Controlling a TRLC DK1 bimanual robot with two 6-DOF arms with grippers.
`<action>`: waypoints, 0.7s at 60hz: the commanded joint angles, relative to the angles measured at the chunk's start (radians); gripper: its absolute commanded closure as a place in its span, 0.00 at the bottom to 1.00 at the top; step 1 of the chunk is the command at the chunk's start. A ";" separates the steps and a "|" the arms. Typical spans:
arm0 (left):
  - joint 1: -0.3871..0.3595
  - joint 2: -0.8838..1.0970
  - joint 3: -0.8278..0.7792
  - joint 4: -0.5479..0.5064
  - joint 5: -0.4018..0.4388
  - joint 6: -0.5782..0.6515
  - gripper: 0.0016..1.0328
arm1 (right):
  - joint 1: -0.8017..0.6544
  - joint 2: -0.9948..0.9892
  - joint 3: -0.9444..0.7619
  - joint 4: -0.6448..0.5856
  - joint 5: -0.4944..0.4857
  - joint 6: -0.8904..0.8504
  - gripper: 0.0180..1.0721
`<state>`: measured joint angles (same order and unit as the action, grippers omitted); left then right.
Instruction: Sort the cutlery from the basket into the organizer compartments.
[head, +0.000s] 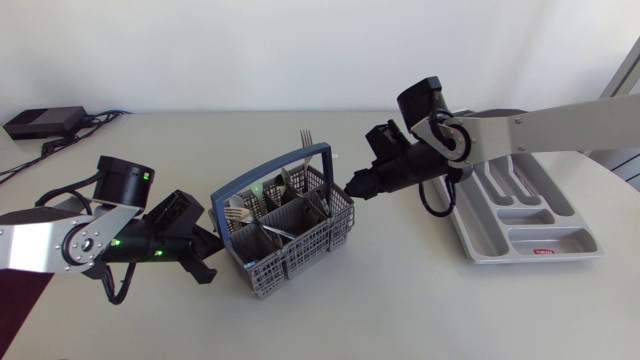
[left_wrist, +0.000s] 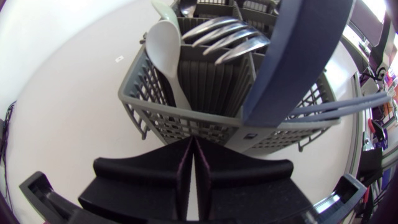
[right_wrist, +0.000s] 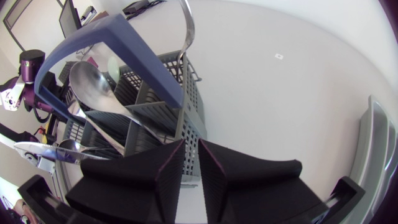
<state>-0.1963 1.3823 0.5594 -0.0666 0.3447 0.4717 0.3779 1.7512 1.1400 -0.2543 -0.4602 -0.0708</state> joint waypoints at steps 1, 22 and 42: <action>0.001 0.075 0.066 0.054 0.022 -0.030 0.97 | 0.032 -0.048 -0.054 -0.017 -0.032 0.022 0.79; -0.051 0.277 0.243 0.087 0.027 -0.050 0.97 | 0.042 -0.165 -0.209 -0.033 0.029 0.020 0.79; -0.086 0.400 0.390 0.083 0.027 -0.051 0.97 | 0.041 -0.190 -0.229 -0.026 0.075 0.025 0.79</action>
<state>-0.2325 1.7222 0.8951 -0.0029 0.3622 0.4412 0.3786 1.5753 0.9192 -0.2886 -0.3321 -0.0666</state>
